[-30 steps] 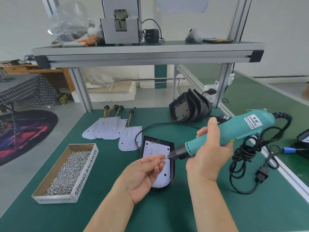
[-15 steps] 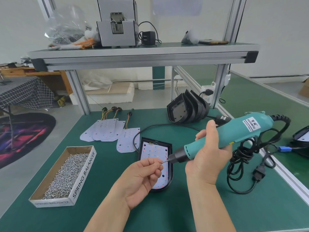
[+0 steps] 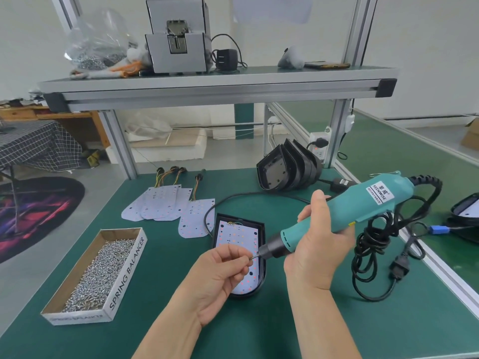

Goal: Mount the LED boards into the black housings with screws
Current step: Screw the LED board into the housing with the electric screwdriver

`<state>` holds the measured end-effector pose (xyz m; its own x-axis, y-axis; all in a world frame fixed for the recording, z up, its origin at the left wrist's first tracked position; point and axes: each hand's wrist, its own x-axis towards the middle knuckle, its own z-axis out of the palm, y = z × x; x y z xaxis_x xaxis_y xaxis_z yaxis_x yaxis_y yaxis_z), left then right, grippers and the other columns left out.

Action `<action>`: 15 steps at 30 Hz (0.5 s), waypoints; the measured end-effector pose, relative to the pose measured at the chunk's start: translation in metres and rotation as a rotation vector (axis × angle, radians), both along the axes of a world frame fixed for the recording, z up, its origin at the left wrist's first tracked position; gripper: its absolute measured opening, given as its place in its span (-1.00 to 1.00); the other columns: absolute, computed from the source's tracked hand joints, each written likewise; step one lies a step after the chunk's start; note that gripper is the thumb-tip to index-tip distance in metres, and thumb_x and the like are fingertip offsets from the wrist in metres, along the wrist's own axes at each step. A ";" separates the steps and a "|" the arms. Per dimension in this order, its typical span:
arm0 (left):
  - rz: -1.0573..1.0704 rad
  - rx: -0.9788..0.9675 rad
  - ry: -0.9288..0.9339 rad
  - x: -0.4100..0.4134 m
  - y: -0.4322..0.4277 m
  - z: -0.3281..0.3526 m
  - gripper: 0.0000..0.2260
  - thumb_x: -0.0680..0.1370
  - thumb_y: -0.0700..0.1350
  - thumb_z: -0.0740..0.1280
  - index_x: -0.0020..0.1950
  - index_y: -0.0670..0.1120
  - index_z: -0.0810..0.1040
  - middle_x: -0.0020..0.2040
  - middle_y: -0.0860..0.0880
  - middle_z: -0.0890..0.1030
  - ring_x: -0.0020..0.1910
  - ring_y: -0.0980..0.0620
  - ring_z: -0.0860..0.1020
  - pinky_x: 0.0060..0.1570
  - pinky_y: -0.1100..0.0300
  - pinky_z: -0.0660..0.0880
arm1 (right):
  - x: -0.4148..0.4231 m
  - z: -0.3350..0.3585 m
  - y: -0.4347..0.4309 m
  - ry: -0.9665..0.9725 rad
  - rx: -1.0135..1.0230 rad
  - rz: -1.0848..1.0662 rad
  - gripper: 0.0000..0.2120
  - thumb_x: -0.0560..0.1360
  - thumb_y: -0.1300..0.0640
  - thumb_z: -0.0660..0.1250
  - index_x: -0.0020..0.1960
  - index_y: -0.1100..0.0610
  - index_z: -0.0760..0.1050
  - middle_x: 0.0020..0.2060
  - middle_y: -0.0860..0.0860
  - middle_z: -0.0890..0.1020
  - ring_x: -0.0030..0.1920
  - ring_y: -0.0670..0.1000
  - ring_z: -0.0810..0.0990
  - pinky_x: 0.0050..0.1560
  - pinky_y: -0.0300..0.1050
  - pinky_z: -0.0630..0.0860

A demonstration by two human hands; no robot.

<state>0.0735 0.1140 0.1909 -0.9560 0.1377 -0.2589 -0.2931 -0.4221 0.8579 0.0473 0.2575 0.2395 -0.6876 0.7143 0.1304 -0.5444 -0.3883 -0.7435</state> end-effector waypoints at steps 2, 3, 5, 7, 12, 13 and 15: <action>0.002 0.027 0.009 0.001 0.001 -0.001 -0.91 0.40 -0.36 0.42 -0.21 -0.22 0.69 -0.24 -0.16 0.60 -0.35 0.06 0.55 -0.38 0.34 0.51 | -0.001 0.001 0.000 0.000 -0.002 -0.003 -0.80 0.45 0.06 0.43 -0.29 -0.04 0.45 -0.47 -0.04 0.47 -0.40 -0.05 0.42 -0.30 -0.23 0.42; 0.005 0.035 0.017 0.001 0.002 -0.001 -0.93 0.36 -0.34 0.43 -0.21 -0.22 0.69 -0.23 -0.17 0.60 -0.35 0.05 0.55 -0.37 0.33 0.51 | -0.001 0.001 0.000 -0.003 -0.004 -0.009 -0.80 0.45 0.05 0.43 -0.29 -0.05 0.45 -0.46 -0.05 0.47 -0.39 -0.05 0.43 -0.28 -0.24 0.42; 0.016 0.050 0.024 0.001 0.006 -0.003 -0.93 0.32 -0.33 0.44 -0.23 -0.21 0.69 -0.23 -0.17 0.59 -0.35 0.05 0.54 -0.36 0.33 0.51 | -0.003 0.002 0.000 -0.005 -0.009 -0.025 -0.82 0.44 0.05 0.43 -0.25 -0.01 0.44 -0.47 -0.06 0.47 -0.39 -0.07 0.43 -0.28 -0.26 0.43; 0.036 0.080 0.015 0.001 0.009 -0.004 -0.93 0.30 -0.32 0.45 -0.25 -0.22 0.69 -0.24 -0.17 0.60 -0.35 0.05 0.54 -0.38 0.34 0.51 | -0.005 0.002 0.000 -0.001 -0.011 -0.035 -0.81 0.44 0.05 0.43 -0.23 0.02 0.43 -0.47 -0.07 0.47 -0.39 -0.07 0.43 -0.28 -0.29 0.43; 0.026 0.014 0.013 0.000 0.001 0.000 -0.78 0.35 -0.20 0.48 -0.03 -0.23 0.71 -0.18 -0.21 0.64 -0.33 0.05 0.57 -0.34 0.34 0.53 | -0.009 0.004 0.001 0.005 -0.007 -0.030 -0.79 0.43 0.04 0.45 -0.33 -0.06 0.47 -0.47 -0.05 0.48 -0.38 -0.04 0.43 -0.23 -0.16 0.41; 0.044 -0.033 0.017 -0.001 -0.004 0.001 -0.72 0.38 -0.13 0.48 0.05 -0.21 0.68 -0.19 -0.20 0.65 -0.35 0.06 0.55 -0.38 0.33 0.51 | -0.010 0.004 0.002 0.007 -0.002 -0.033 -0.78 0.43 0.04 0.45 -0.34 -0.06 0.47 -0.47 -0.05 0.48 -0.38 -0.04 0.43 -0.24 -0.18 0.42; 0.168 -0.202 0.009 -0.011 -0.020 0.000 -0.72 0.46 -0.02 0.46 0.04 -0.18 0.65 -0.32 -0.08 0.60 -0.45 0.10 0.45 -0.51 0.33 0.38 | -0.013 0.004 0.003 0.018 0.013 -0.037 -0.79 0.44 0.06 0.44 -0.30 -0.05 0.46 -0.48 -0.06 0.48 -0.40 -0.06 0.44 -0.28 -0.26 0.44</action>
<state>0.0626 0.0938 0.1909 -0.9635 -0.0769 -0.2564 -0.2253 -0.2844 0.9319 0.0343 0.2606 0.2435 -0.6582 0.7373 0.1523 -0.5715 -0.3577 -0.7385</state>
